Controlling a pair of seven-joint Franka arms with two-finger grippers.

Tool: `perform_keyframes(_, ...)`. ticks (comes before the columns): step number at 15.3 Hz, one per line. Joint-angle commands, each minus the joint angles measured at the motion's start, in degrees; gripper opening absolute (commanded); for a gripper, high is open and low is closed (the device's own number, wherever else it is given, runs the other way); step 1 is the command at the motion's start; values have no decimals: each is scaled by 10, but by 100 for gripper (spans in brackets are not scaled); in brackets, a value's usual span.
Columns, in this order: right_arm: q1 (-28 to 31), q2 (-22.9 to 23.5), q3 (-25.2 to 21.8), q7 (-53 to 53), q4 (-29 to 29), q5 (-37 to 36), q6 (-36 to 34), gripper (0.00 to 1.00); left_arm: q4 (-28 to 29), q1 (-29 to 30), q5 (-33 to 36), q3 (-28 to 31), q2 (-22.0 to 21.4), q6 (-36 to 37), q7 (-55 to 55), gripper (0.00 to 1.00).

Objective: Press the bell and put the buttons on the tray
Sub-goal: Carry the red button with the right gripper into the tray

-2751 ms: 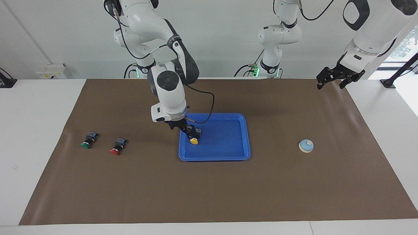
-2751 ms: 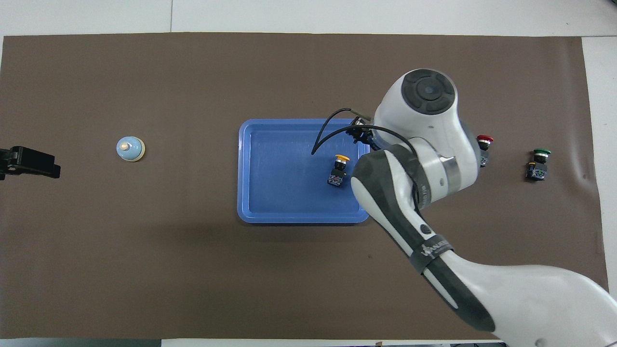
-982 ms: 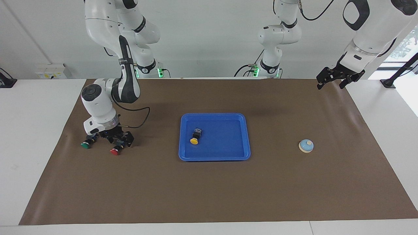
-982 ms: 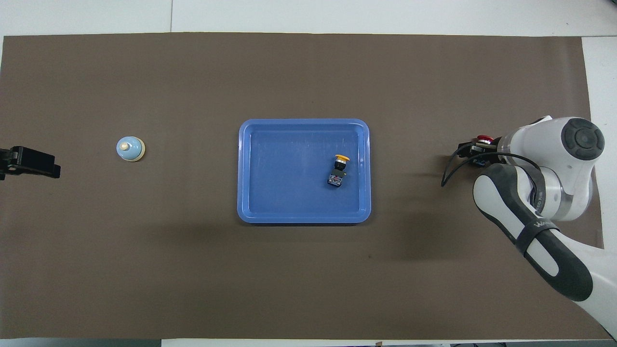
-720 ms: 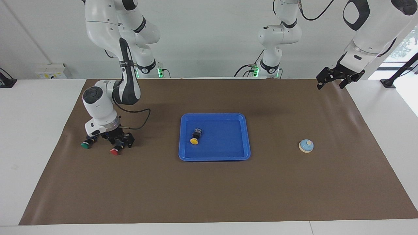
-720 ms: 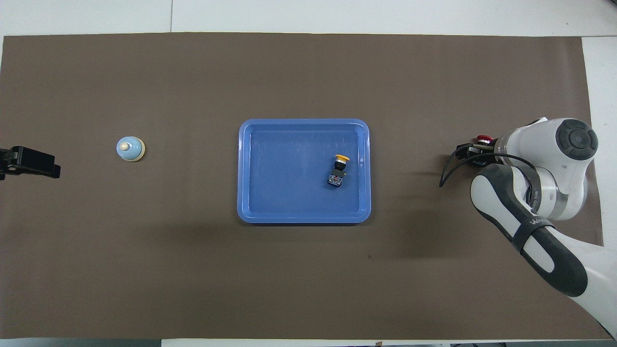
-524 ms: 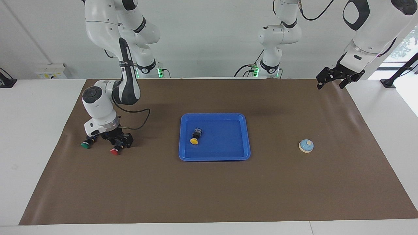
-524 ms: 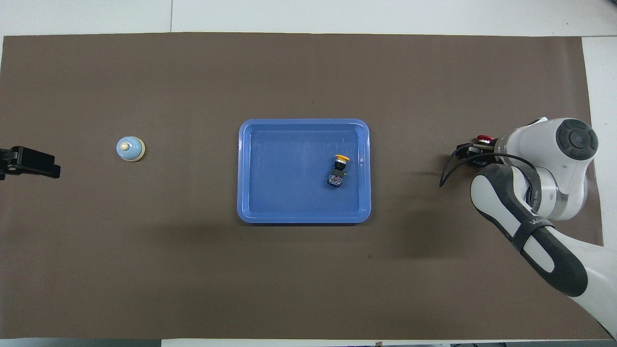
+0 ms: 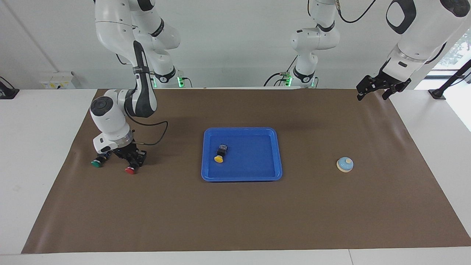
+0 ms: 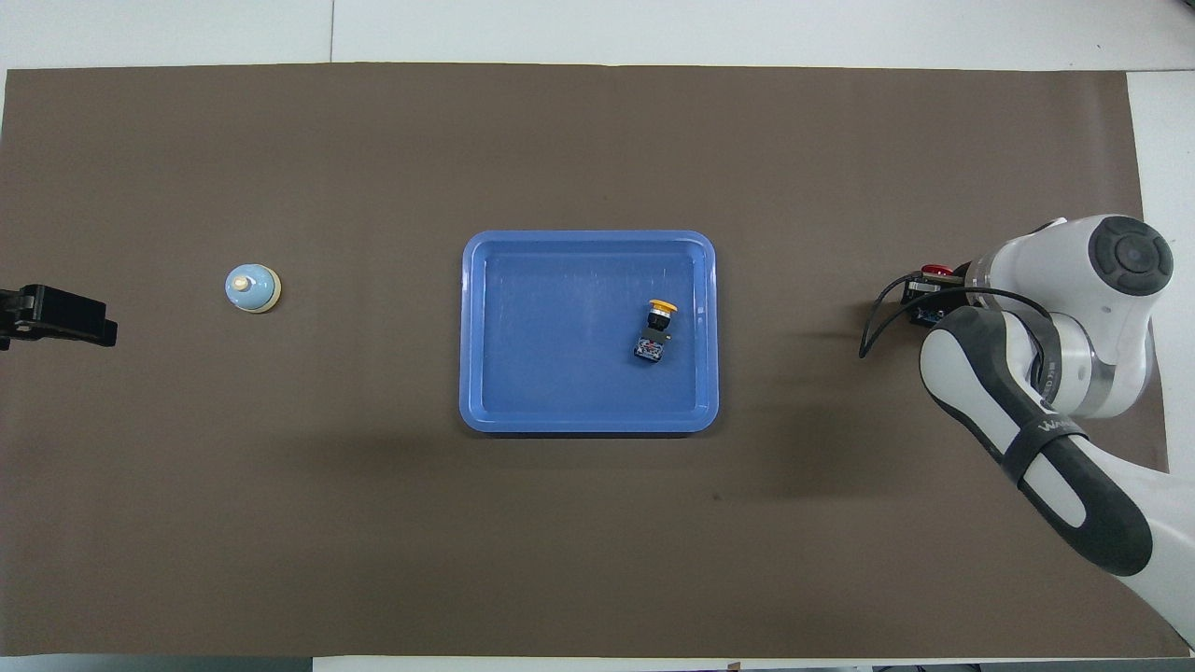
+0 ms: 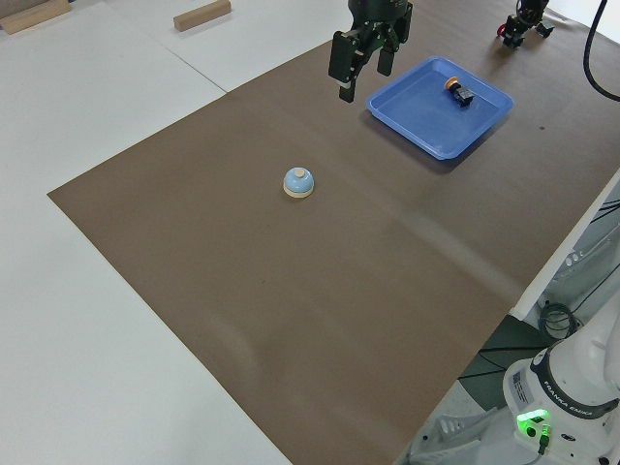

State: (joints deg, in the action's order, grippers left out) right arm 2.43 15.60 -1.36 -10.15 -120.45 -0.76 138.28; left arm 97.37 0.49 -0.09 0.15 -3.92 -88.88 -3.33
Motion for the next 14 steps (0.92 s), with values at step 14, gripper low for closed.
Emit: perform_keyframes(14, -297, 77, 8, -323, 353, 41, -311, 0, -5, 2, -6, 0, -3, 8, -4, 100)
